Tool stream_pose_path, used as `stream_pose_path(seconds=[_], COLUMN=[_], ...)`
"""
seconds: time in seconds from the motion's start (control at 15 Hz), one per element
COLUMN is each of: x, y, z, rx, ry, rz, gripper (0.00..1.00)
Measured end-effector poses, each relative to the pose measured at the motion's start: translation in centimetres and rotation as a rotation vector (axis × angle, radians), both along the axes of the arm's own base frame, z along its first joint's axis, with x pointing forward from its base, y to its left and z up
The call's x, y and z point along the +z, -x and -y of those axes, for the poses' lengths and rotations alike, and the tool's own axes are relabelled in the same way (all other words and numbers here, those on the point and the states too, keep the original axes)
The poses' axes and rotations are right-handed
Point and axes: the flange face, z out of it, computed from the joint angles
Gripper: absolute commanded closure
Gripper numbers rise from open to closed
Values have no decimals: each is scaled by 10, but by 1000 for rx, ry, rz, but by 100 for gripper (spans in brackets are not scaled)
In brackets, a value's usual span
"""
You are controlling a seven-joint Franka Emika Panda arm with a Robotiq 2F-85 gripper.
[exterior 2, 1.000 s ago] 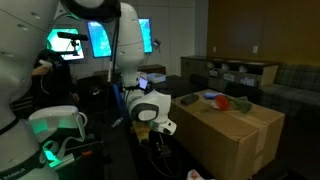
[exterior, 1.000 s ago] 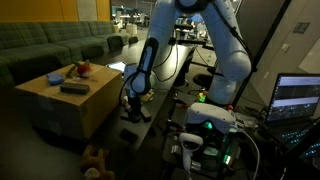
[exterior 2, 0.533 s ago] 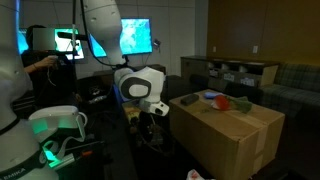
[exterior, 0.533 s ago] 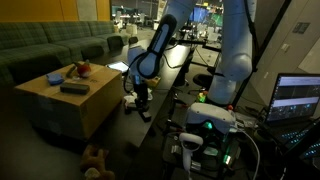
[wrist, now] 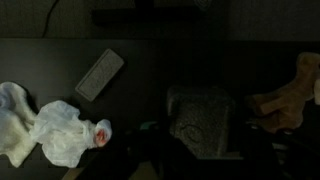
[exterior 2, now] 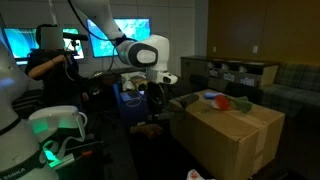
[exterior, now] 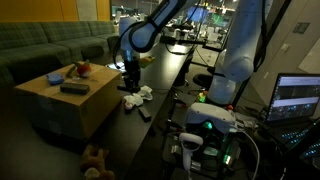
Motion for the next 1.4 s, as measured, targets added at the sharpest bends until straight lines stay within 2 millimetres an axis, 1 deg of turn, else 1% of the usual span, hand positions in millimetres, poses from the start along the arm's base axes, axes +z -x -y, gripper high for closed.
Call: stream_pose_path(seconds=[0.13, 0.27, 0.4, 0.53, 0.8, 1.0, 1.2, 1.4], x=[21, 38, 47, 49, 39, 23, 5, -12], y=[-22, -46, -70, -95, -146, -178, -205, -224], z=[4, 12, 24, 38, 68, 78, 86, 96], rx=[-12, -14, -9, -17, -46, -61, -73, -87], ry=[14, 42, 73, 94, 132, 145, 159, 170], rz=[33, 71, 98, 115, 139, 133, 116, 98], gripper=[68, 68, 68, 68, 68, 68, 68, 68])
